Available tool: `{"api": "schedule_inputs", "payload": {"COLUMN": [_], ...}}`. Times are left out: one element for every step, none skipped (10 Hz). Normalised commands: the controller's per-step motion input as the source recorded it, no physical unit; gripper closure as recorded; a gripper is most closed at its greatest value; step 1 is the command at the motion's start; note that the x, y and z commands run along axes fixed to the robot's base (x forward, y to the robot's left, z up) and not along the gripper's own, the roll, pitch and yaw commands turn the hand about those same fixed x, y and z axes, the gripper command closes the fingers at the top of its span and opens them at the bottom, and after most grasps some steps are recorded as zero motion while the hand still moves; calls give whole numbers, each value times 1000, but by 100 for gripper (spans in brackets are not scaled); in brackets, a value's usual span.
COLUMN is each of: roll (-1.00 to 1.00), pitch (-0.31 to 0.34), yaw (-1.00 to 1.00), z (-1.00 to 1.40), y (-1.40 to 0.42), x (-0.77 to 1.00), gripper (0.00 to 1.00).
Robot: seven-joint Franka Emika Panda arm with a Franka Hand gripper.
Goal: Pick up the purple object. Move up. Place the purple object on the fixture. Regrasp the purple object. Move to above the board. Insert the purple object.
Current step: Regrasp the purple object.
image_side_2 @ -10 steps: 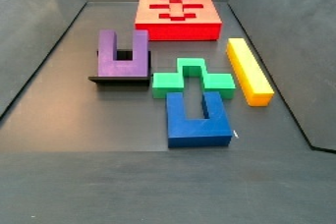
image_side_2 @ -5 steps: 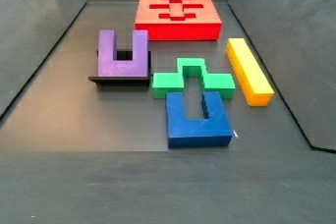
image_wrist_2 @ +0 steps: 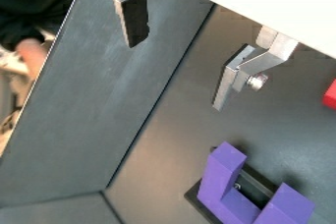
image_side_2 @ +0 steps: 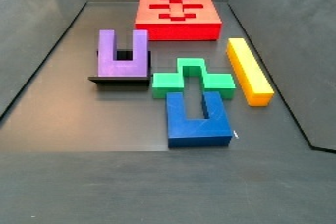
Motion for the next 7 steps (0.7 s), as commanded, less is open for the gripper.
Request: {"api": "schedule_inputs", "payload": {"roll": [54, 34, 146, 189, 137, 157, 174], "pitch": [-146, -69, -23, 0, 0, 0, 0], "yaw": [566, 603, 597, 520, 326, 260, 240], "z": [-300, -286, -323, -277, -223, -197, -171], "y": [-40, 0, 0, 0, -40, -86, -94], "x": [46, 80, 0, 0, 26, 114, 111], "gripper": [0, 0, 0, 0, 0, 0, 0]}}
